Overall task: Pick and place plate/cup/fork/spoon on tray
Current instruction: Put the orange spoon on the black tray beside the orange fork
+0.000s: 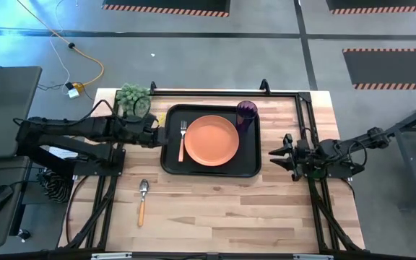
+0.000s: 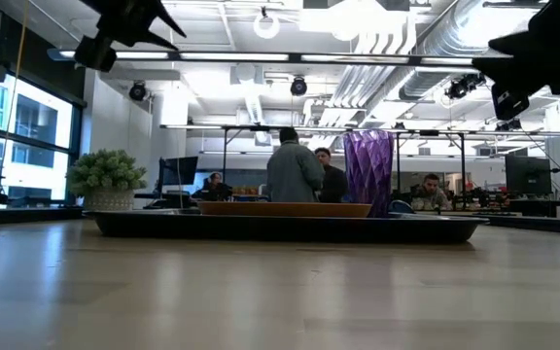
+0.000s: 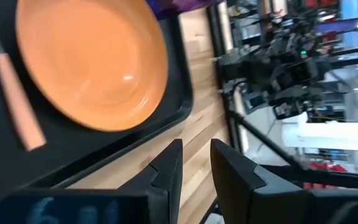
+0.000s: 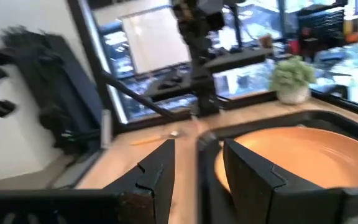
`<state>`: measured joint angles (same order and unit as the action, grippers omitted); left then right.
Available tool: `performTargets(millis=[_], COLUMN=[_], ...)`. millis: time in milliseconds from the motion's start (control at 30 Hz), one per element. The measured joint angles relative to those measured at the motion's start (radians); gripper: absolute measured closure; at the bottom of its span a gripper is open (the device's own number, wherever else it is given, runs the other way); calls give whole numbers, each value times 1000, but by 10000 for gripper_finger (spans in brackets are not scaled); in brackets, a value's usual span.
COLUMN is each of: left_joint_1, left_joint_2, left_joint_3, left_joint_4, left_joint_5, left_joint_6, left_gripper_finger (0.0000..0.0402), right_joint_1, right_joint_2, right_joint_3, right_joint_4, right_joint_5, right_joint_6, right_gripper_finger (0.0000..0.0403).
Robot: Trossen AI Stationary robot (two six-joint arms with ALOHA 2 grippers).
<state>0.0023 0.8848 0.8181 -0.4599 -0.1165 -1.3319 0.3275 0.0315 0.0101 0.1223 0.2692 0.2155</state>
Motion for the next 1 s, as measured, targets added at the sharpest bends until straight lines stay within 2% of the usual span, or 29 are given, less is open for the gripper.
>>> performTargets(millis=[333,1000], left_joint_1=[-142,-363], left_joint_2=[0,-1], left_joint_3=[0,0], left_joint_4=[-150,-222], left_joint_5=[-141,-150], left_joint_6=[-126,-191], left_gripper_finger=[328,328], right_joint_1=[0,0], right_joint_2=[1,1], right_joint_3=[0,0], right_joint_4=[-56,-56], right_joint_5=[132,143], right_joint_6=[-10,11], right_gripper_finger=[277,277])
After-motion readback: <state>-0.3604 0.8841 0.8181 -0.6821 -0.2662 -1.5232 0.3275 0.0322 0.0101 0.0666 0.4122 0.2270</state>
